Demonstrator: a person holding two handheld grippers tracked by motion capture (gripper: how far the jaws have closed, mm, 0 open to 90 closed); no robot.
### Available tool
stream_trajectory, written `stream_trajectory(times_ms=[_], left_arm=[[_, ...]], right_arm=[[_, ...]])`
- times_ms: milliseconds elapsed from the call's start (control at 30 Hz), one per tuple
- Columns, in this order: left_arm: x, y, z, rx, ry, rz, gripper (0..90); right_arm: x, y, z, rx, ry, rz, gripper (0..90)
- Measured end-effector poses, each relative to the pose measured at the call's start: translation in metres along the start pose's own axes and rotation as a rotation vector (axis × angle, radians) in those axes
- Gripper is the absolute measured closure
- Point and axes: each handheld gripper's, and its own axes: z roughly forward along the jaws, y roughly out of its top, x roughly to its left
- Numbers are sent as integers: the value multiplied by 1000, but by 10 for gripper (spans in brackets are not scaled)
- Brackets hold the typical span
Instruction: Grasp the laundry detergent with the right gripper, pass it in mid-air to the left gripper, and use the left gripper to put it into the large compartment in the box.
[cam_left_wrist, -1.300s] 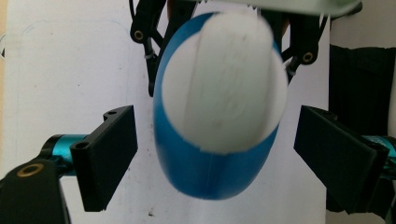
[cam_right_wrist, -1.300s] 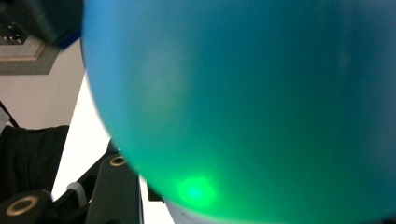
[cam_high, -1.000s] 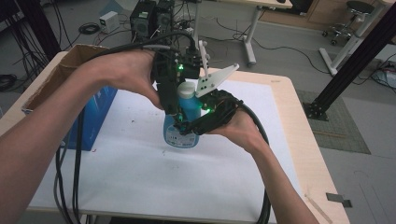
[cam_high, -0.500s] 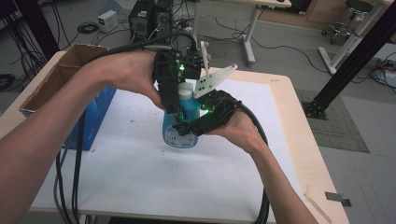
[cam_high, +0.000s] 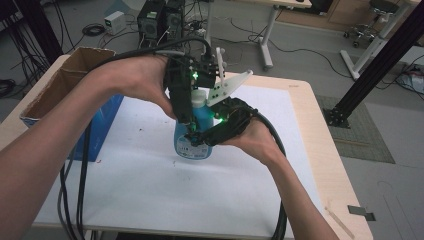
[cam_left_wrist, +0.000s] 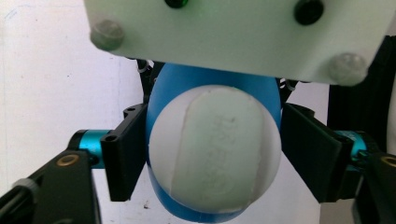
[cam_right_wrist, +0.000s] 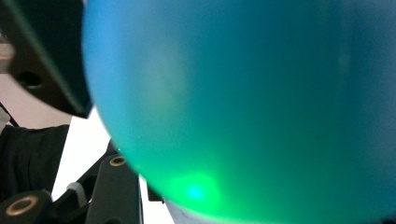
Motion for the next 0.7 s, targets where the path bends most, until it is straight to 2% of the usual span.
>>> stream_trajectory(times_ms=[700], left_arm=[[2, 3, 2, 13, -4, -4, 325]], right_arm=[[0, -1, 1, -3, 1, 1, 463]])
